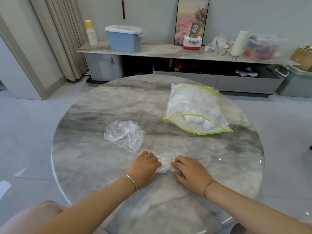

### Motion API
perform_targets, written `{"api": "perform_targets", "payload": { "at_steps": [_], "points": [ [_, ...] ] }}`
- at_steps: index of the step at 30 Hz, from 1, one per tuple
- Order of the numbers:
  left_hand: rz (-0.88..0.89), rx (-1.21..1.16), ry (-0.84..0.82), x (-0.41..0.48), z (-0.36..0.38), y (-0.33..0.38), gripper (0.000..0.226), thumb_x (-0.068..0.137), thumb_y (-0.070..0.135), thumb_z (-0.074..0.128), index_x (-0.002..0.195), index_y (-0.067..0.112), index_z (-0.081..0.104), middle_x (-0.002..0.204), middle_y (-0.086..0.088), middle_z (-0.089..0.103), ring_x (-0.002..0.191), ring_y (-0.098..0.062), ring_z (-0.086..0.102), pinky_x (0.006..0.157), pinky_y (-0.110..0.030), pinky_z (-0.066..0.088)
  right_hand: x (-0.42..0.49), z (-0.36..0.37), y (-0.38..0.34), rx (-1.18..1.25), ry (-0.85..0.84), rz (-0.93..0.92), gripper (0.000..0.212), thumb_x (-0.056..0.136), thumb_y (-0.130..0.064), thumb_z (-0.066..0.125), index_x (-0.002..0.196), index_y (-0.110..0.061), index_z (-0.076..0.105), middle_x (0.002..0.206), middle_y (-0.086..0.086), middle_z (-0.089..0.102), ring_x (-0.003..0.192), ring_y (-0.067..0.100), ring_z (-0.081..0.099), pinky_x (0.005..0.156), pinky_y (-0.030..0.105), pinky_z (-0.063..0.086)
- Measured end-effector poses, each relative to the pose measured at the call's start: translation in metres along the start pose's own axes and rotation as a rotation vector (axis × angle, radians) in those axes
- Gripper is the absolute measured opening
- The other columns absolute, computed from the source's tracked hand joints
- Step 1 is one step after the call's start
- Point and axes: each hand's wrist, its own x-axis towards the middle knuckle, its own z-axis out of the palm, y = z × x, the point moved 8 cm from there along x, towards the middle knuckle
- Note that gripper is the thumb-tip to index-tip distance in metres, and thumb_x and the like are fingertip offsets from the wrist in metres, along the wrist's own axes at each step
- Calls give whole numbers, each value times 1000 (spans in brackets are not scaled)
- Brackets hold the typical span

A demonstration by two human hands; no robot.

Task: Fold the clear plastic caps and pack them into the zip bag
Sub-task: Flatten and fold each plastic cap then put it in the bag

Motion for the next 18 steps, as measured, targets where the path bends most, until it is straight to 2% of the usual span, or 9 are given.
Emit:
{"api": "perform_targets", "payload": {
  "at_steps": [2, 4, 6, 9, 11, 13, 16, 18],
  "points": [
    [-92, -99, 36, 0, -8, -9, 13, 61, 35, 65, 70, 27, 69, 62, 12, 62, 63, -13, 61, 68, -21, 31, 2, -4, 5, 76, 21, 57, 16, 79, -22, 56, 90, -15, 65, 89, -4, 57, 72, 18, 57, 61, 24, 40],
    [-194, -225, 37, -1, -12, -18, 17, 76, 34, 58, 74, 22, 70, 65, 3, 64, 67, -20, 62, 67, -23, 33, 3, -8, 13, 170, 57, 140, 10, 84, -22, 59, 83, -14, 63, 81, -10, 54, 74, 13, 53, 64, 20, 36],
    [-315, -298, 4, -5, -14, -28, 21, 87, 36, 59, 78, 19, 67, 71, -1, 58, 75, -23, 57, 66, -24, 30, 2, -10, 19, 262, 79, 218, 18, 86, -23, 60, 70, -17, 57, 70, -13, 49, 72, 7, 46, 65, 14, 30],
    [-439, -440, -20, -10, -8, -36, 39, 87, 39, 61, 56, 27, 41, 56, 9, 40, 58, -11, 42, 52, -22, 26, 0, -7, 28, 415, 78, 347, 35, 88, -24, 62, 57, -28, 46, 57, -10, 48, 65, 2, 47, 66, 10, 31],
    [-525, -591, -65, -14, 3, -40, 35, 82, 38, 66, 58, 31, 42, 55, 10, 42, 54, -7, 42, 52, -18, 30, -2, -1, 33, 505, 58, 427, 33, 87, -24, 63, 57, -29, 50, 54, -11, 51, 59, -1, 49, 61, 9, 33],
    [-577, -635, -79, -17, 8, -42, 15, 79, 39, 68, 77, 31, 56, 60, 12, 48, 62, -9, 49, 59, -20, 38, -3, 3, 37, 523, 49, 469, 31, 86, -26, 65, 58, -29, 52, 54, -10, 53, 56, 0, 50, 59, 10, 33],
    [-517, -497, -90, -15, 5, -36, 35, 82, 40, 64, 113, 28, 53, 74, 12, 55, 76, -11, 54, 66, -21, 37, -3, 5, 39, 488, 54, 493, 29, 83, -28, 67, 59, -30, 50, 55, -9, 53, 57, 3, 49, 62, 16, 33],
    [-361, -342, -13, -9, -4, -27, 48, 83, 35, 64, 127, 26, 47, 103, 7, 59, 97, -13, 56, 78, -21, 38, -2, 5, 39, 482, 53, 499, 27, 82, -28, 68, 61, -29, 50, 56, -9, 54, 58, 5, 50, 65, 18, 33]
  ]
}}
